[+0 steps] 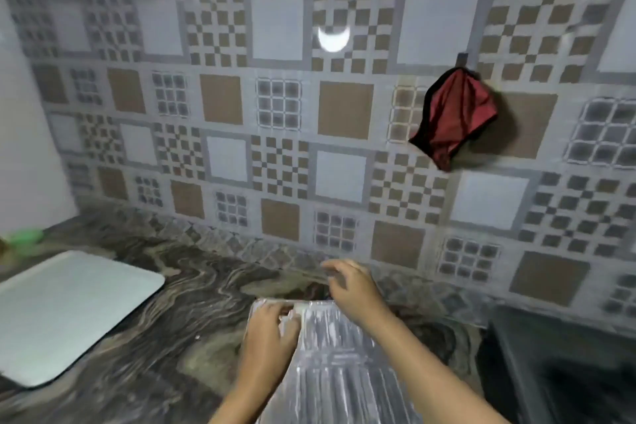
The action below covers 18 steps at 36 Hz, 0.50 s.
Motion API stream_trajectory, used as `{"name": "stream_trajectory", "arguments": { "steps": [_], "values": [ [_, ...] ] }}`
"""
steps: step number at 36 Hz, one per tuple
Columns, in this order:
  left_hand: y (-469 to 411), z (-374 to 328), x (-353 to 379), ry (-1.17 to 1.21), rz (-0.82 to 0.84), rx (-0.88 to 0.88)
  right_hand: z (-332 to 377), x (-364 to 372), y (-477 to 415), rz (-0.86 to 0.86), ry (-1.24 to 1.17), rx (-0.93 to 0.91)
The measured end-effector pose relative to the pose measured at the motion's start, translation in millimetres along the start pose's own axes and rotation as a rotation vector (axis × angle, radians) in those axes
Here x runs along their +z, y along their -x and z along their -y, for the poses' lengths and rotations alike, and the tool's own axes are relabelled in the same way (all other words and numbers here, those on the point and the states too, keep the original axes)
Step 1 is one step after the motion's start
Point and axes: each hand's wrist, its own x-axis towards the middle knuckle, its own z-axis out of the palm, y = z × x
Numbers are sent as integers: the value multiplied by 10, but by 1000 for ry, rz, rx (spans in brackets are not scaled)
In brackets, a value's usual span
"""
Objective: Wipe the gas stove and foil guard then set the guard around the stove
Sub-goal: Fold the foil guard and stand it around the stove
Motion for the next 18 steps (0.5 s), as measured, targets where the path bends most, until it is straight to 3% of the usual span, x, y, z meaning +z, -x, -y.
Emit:
{"name": "stream_trajectory", "arguments": {
  "steps": [9, 18],
  "values": [
    [1347, 964, -66, -147, 174, -253, -54, 1262, 636, 680, 274, -204],
    [1631, 1145, -46, -206, 156, -284, 95, 1633, 640, 930, 519, -487]
  ]
}}
